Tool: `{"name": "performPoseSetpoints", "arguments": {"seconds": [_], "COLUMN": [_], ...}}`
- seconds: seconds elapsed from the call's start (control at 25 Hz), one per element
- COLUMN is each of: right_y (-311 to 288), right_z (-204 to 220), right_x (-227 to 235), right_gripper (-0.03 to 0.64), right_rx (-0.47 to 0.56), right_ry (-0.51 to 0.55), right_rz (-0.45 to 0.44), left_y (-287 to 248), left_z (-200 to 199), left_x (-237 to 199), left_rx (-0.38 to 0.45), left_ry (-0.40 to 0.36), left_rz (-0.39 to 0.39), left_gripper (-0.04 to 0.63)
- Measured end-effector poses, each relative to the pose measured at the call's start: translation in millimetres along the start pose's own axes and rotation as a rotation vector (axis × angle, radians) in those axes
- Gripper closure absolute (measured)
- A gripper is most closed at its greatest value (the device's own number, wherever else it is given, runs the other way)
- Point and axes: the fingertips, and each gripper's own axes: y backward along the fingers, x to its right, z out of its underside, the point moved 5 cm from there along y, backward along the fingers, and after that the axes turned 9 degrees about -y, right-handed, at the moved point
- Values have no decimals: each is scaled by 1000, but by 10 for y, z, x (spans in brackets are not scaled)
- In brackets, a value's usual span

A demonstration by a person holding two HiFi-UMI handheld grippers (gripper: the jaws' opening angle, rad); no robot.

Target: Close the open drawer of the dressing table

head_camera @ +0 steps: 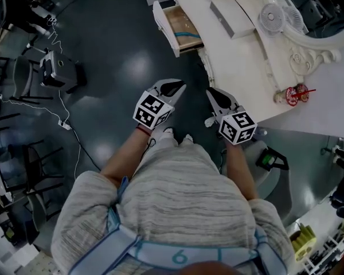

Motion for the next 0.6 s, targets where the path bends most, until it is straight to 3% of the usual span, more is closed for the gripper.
{"name": "performPoseSetpoints", "arguments": {"seconds": [0.6], "right_y": [-165], "right_z": [-63], "right_x": [12], "right_gripper": [604], "right_rx": [-22], "right_ry": [17], "right_rz": [-75], "left_y": [106], "left_z": [-49], "left_x": [-84], "left_rx": [3], "left_ry": [2], "left_rz": [-73], "left_gripper": [581]}}
